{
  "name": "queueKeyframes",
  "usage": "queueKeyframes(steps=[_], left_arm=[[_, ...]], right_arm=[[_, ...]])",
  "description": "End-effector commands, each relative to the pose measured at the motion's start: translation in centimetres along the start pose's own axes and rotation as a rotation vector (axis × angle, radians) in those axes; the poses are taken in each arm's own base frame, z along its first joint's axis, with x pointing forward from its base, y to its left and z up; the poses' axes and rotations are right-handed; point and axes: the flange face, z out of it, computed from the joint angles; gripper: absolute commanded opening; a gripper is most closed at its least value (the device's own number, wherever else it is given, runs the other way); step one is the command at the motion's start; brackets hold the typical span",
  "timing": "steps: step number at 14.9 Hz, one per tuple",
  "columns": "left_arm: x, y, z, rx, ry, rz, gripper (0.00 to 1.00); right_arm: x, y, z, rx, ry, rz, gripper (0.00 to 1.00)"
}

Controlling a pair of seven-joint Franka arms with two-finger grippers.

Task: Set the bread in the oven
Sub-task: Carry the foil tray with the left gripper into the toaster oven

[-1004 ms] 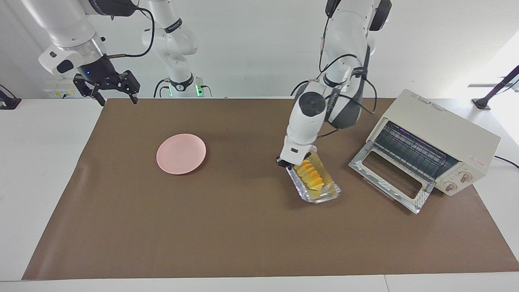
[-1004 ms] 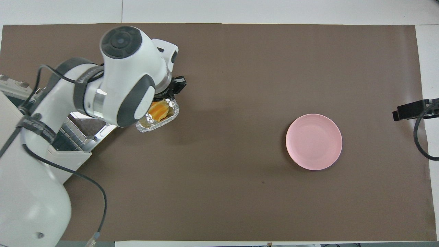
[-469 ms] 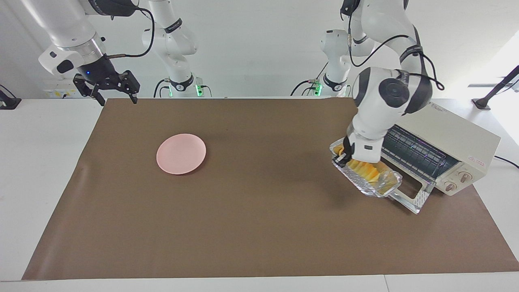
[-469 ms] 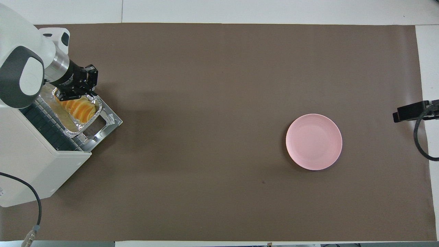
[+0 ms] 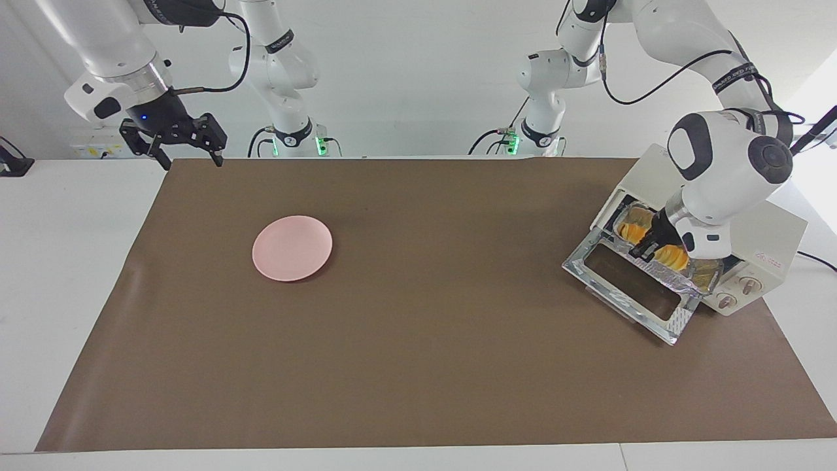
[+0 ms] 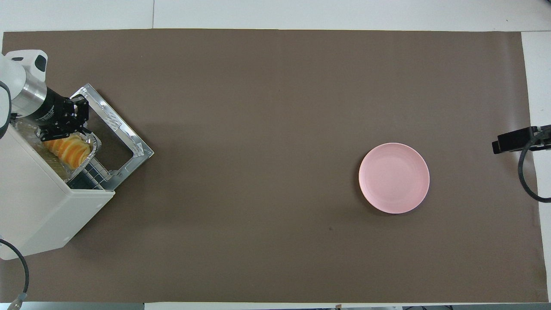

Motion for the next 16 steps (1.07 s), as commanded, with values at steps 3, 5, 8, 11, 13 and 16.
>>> queueKeyframes(steps=[3, 5, 8, 11, 13, 16], left_arm=[[-0.6, -2.5, 0.7, 0.057, 0.018, 0.003, 0.0], [-0.4, -3.1, 1.1, 0.061, 0.01, -0.006, 0.0], [-0.4, -3.4, 1.3, 0.062, 0.008, -0.003, 0.0], [-0.3, -3.4, 1.5, 0.061, 0.008, 0.03, 0.0], [0.0, -3.6, 1.2, 0.051, 0.021, 0.037, 0.0], [0.6, -3.3, 0.9, 0.024, 0.058, 0.086, 0.3]], right_arm=[[-0.3, 0.1, -0.1, -0.007, -0.01, -0.018, 1.0], [-0.3, 0.1, -0.1, -0.007, -0.01, -0.018, 1.0], [-0.3, 0.1, -0.1, -0.007, -0.01, -0.018, 1.0], [-0.3, 0.1, -0.1, -0.007, -0.01, -0.018, 1.0], [-0.3, 0.1, -0.1, -0.007, -0.01, -0.018, 1.0], [-0.3, 0.1, -0.1, -0.007, -0.01, -0.018, 1.0]])
